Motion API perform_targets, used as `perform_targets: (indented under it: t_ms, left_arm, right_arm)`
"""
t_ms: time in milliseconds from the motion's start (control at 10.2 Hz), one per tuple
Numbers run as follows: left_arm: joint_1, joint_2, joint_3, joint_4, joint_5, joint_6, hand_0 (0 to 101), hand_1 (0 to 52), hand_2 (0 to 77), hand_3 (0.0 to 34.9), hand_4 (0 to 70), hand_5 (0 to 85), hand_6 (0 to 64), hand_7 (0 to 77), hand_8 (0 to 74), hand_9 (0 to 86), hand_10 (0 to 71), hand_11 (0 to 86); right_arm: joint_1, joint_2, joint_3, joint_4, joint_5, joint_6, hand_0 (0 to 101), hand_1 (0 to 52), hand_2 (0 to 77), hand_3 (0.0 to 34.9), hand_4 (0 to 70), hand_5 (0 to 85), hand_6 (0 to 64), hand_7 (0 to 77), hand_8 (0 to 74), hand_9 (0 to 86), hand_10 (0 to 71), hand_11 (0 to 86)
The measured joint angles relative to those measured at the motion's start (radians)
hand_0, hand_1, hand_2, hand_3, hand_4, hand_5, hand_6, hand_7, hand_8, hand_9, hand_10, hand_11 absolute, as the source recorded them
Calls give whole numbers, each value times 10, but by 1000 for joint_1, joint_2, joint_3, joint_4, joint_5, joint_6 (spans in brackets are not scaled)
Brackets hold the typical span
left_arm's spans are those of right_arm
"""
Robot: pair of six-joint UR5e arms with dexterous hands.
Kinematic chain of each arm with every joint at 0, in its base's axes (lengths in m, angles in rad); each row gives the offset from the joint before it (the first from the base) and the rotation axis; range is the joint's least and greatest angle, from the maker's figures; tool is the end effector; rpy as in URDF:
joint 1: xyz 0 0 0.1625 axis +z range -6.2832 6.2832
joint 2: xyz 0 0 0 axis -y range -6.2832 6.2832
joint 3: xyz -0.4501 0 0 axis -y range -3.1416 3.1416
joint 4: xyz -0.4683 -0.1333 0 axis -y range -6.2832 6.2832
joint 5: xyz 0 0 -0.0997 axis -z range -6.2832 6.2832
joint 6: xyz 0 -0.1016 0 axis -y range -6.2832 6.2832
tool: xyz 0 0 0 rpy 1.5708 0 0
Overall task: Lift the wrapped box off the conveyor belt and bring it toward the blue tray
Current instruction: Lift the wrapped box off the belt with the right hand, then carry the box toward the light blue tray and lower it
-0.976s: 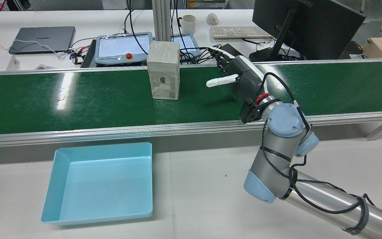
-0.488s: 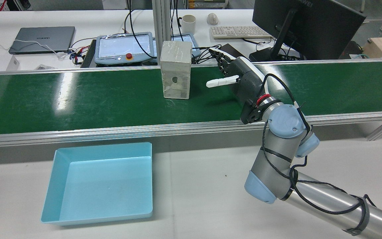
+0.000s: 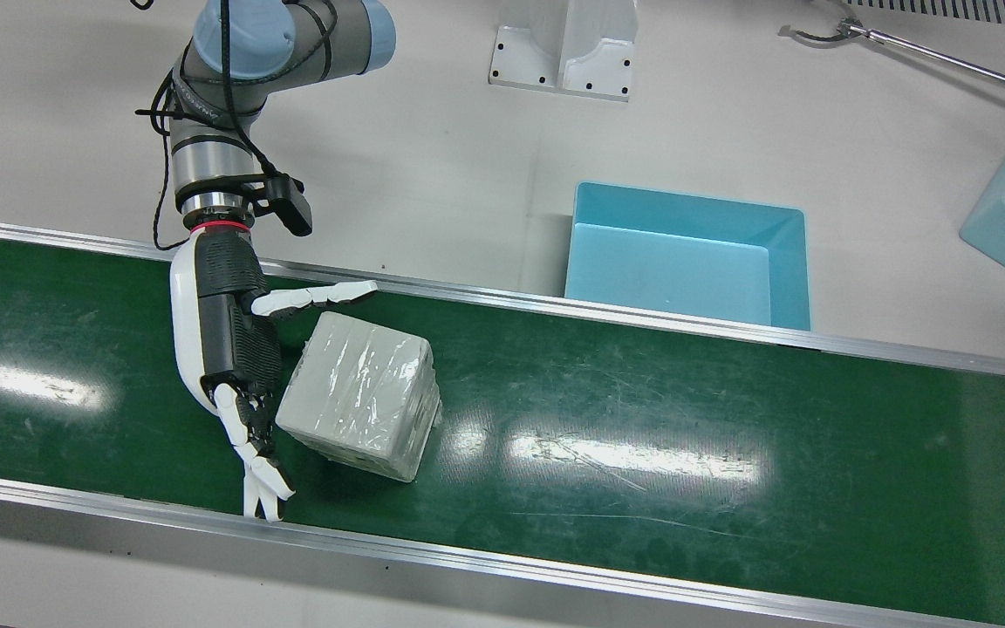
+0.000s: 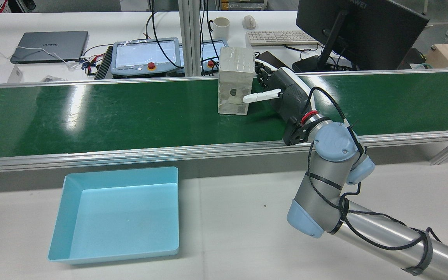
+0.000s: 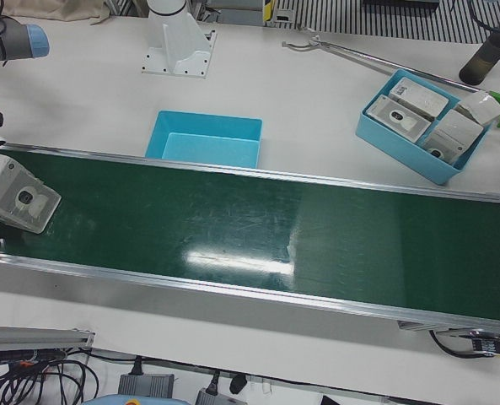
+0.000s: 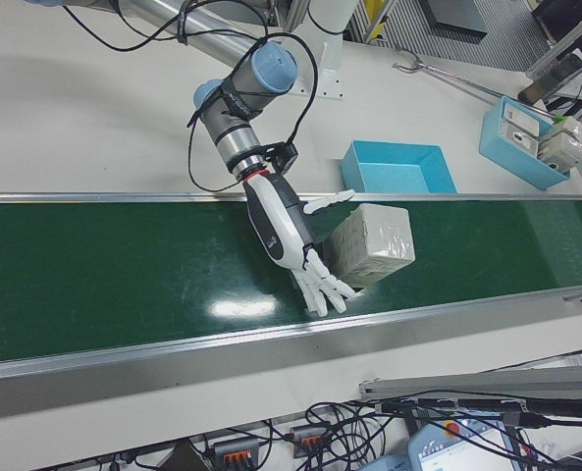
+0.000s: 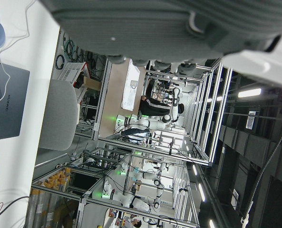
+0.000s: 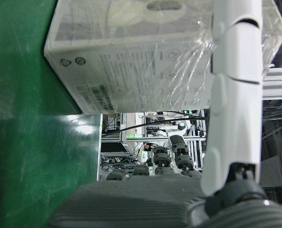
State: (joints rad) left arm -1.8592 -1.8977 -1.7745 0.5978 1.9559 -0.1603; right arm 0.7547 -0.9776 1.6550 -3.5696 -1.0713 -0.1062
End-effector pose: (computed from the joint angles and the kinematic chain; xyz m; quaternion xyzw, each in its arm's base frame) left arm -0.2720 -0.5824 0.4576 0.0966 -0.6779 0.7281 0.0321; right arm -0.4053 -0.6310 0.3168 -0.1237 -0.7701 0.6194 0.0898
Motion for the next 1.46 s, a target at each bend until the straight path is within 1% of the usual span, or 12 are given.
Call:
perform_targets:
  t_ms: [293, 390, 488, 585, 683, 780, 878, 976, 1073, 1171, 1366, 1463]
  left_arm:
    - [0, 0, 0, 0, 0, 0, 0, 0, 11, 0, 0, 11, 5, 5, 5, 5, 5, 5]
    - [0, 0, 0, 0, 0, 0, 0, 0, 11, 0, 0, 11, 5, 5, 5, 5, 0, 5]
    - [0, 0, 0, 0, 0, 0, 0, 0, 5, 0, 0, 11, 5, 5, 5, 5, 5, 5]
    - [0, 0, 0, 0, 0, 0, 0, 0, 11, 0, 0, 11, 5, 5, 5, 5, 5, 5]
    - [0, 0, 0, 0, 0, 0, 0, 0, 11, 0, 0, 11, 5, 5, 5, 5, 5, 5]
    - [0, 0, 0, 0, 0, 0, 0, 0, 5, 0, 0, 11, 5, 5, 5, 5, 5, 5]
    - [0, 0, 0, 0, 0, 0, 0, 0, 5, 0, 0, 11, 5, 5, 5, 5, 5, 5]
    - [0, 0, 0, 0, 0, 0, 0, 0, 5, 0, 0, 11, 5, 5, 5, 5, 5, 5]
    - [0, 0, 0, 0, 0, 0, 0, 0, 5, 0, 0, 11, 5, 5, 5, 5, 5, 5]
    - [0, 0, 0, 0, 0, 0, 0, 0, 11, 0, 0, 11, 5, 5, 5, 5, 5, 5]
    - [0, 0, 0, 0, 0, 0, 0, 0, 11, 0, 0, 11, 0, 5, 5, 5, 5, 5]
    - [0, 0, 0, 0, 0, 0, 0, 0, 5, 0, 0, 11, 5, 5, 5, 5, 5, 5]
  right_arm:
    - [7, 0, -5, 0, 1, -1, 480, 153, 55, 0, 60, 136, 0, 5, 0, 11, 0, 16]
    - [11, 0, -5, -1, 2, -1, 480, 180, 104, 0, 65, 164, 5, 11, 0, 11, 0, 16]
    - [13, 0, -6, -2, 6, -1, 480, 175, 180, 0, 71, 196, 22, 60, 0, 11, 0, 16]
    - [14, 0, -6, -4, 11, 0, 490, 213, 235, 0, 87, 278, 65, 120, 33, 5, 0, 16]
    - [15, 0, -6, -7, 16, 0, 490, 191, 289, 0, 104, 360, 109, 191, 65, 16, 0, 16]
    - [14, 1, -6, -10, 19, -1, 488, 158, 327, 1, 131, 442, 202, 305, 196, 180, 125, 27]
    - [12, 3, -7, -15, 20, -2, 488, 158, 327, 1, 131, 442, 202, 305, 196, 180, 125, 27]
    - [10, 9, -7, -25, 19, -3, 488, 142, 327, 0, 153, 475, 229, 333, 284, 267, 196, 125]
    - [10, 20, -4, -35, 15, -4, 488, 142, 327, 0, 153, 475, 229, 333, 284, 267, 196, 125]
    - [12, 35, 8, -43, 11, -4, 437, 22, 327, 0, 180, 573, 333, 420, 469, 431, 464, 382]
    - [11, 69, 53, -55, 8, -9, 420, 11, 344, 0, 180, 578, 360, 436, 524, 469, 524, 458]
    - [7, 96, 82, -76, 7, -13, 420, 11, 344, 0, 180, 578, 360, 436, 524, 469, 524, 458]
